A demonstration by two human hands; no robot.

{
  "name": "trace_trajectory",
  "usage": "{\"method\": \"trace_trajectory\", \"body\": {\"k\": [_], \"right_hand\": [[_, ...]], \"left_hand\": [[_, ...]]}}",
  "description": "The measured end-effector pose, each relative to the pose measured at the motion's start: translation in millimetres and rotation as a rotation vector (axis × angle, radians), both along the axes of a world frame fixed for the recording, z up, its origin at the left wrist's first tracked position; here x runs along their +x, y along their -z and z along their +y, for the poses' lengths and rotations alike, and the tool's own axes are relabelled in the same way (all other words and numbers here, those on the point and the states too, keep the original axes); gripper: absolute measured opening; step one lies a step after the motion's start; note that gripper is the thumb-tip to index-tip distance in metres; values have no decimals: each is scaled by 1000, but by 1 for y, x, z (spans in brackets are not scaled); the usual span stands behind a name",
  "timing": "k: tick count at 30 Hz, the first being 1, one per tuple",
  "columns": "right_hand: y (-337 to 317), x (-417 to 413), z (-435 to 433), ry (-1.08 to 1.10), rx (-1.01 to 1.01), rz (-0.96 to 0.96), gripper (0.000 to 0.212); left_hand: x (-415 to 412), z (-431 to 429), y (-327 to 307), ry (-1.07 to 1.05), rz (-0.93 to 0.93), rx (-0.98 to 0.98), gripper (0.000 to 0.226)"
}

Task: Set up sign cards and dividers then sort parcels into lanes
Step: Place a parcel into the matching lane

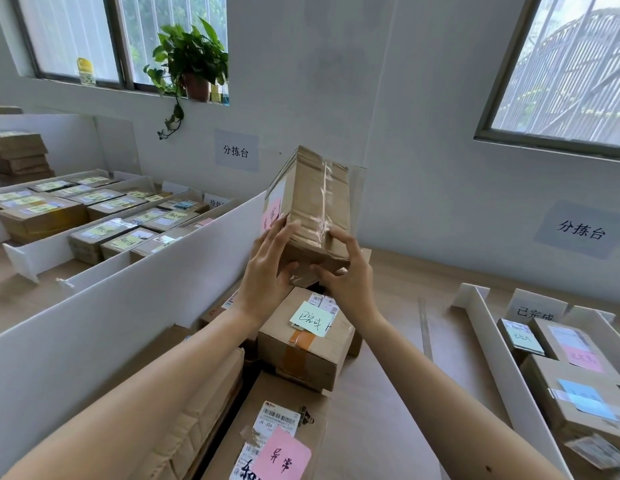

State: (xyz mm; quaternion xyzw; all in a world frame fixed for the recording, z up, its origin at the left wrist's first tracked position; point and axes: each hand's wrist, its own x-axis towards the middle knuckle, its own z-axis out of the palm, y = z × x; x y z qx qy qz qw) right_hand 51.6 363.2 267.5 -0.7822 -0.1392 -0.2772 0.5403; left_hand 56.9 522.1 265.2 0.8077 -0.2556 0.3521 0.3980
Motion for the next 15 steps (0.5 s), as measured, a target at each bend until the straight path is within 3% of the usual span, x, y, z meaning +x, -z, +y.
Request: {"method": "trace_trajectory", "body": {"k": [4,8,15], "right_hand": [[2,-4,-3,23,75,-2,62],[8,-3,-6,16,101,25,58],[17,-6,-8,-61,267,122,61]], "left_hand": [[-3,-3,-8,22,131,-82,79],[0,-3,-11,47,110,-46,75],[3,-11,-10,-48,103,105,90]]}}
